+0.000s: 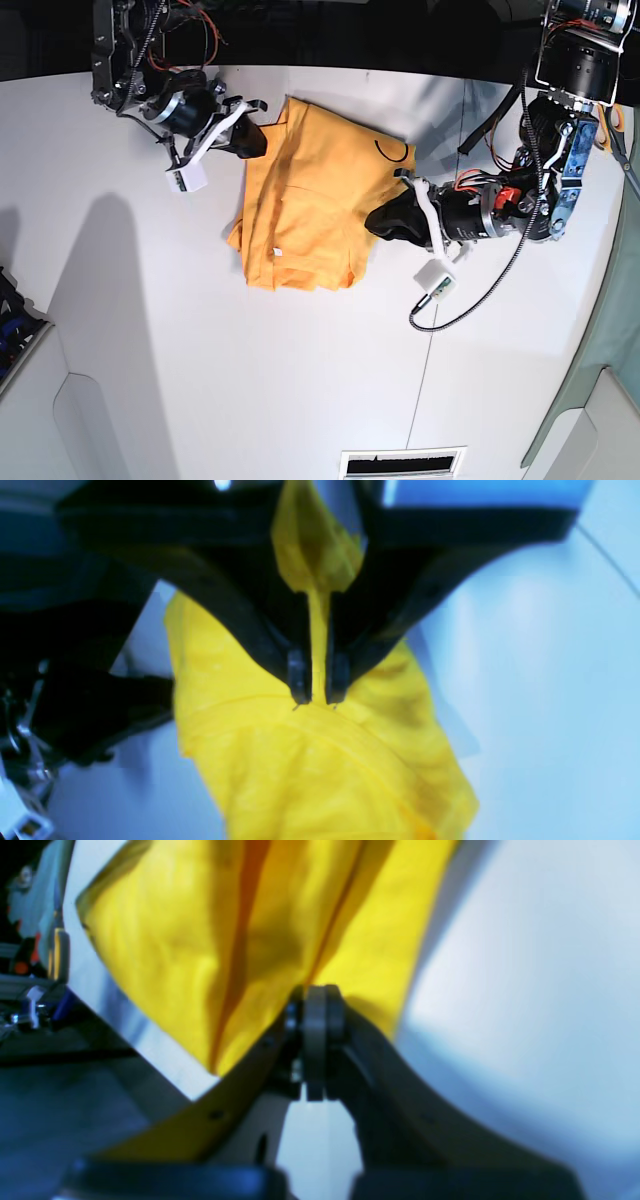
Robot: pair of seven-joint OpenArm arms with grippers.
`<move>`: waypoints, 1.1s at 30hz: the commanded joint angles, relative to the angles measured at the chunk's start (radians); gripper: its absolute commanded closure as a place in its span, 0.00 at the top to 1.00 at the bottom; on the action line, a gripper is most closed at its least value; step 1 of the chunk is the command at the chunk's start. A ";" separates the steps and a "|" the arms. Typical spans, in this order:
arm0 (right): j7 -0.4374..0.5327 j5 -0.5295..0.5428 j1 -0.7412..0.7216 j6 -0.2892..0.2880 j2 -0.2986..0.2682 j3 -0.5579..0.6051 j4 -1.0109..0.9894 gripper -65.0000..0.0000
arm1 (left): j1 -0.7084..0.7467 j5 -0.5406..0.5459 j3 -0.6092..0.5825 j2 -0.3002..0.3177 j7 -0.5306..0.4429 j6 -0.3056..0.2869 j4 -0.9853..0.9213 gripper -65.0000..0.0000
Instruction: Layout the t-shirt on the table in an organized manner, then fold the t-shirt properly
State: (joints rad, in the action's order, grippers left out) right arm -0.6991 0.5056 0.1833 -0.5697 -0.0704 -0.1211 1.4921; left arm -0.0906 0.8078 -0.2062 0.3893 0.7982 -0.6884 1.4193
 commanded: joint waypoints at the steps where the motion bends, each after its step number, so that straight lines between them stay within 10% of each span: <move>1: -0.003 0.022 -0.003 -0.009 -0.028 -0.013 0.039 0.00 | 0.003 0.031 0.005 0.023 0.001 -0.010 0.040 0.09; 13: -0.062 0.135 0.249 -0.011 -0.281 -0.016 0.151 0.00 | 0.505 0.040 0.276 0.117 0.017 -0.010 0.292 0.09; 23: -0.061 0.193 0.431 -0.011 -0.362 -0.008 0.148 0.00 | 0.881 -0.249 0.422 -0.064 -0.157 -0.010 0.299 0.09; 33: 0.076 -0.151 0.443 0.026 -0.361 0.267 -0.120 0.00 | 0.827 -0.315 0.291 -0.090 -0.288 0.063 -0.150 0.09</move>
State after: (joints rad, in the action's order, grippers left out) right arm -0.6250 0.3443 0.6224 -0.5411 -0.4194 0.1539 1.3605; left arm 0.7204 0.4873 0.0788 0.2951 0.5156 -0.6193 1.2526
